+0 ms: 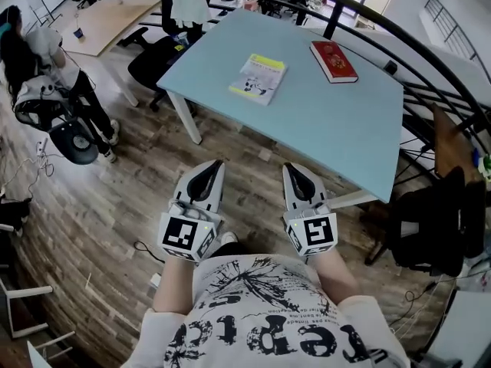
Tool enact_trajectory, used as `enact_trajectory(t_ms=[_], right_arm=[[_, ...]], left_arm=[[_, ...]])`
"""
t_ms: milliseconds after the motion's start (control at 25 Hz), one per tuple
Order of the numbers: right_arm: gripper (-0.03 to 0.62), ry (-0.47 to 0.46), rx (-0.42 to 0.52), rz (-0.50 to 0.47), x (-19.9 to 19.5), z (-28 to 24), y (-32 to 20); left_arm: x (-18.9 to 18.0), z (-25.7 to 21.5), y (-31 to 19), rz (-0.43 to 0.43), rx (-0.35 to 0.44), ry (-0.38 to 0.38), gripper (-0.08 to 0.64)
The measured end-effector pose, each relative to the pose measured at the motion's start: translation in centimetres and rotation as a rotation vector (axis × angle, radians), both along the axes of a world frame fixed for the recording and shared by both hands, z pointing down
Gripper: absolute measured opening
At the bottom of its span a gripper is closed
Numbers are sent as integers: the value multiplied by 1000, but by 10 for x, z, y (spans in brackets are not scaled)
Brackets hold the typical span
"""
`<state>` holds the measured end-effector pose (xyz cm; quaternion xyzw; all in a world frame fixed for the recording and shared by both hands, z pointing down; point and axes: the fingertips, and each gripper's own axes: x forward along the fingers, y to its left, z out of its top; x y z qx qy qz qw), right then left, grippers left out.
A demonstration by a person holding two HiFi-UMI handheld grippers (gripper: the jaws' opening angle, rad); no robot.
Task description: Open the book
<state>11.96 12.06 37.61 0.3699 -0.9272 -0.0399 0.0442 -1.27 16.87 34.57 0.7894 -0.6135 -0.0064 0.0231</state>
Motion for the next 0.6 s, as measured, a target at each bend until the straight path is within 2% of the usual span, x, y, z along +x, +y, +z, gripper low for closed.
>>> enact_trajectory(t_ms=[280,600], right_arm=[[11,17,-25,64,-69,0,-40],[11,48,-27,98,-96,21,-91]], left_arm=[[-76,3,-46,41,-41,-5,21],[-106,32,-103,58,-90,8,21]])
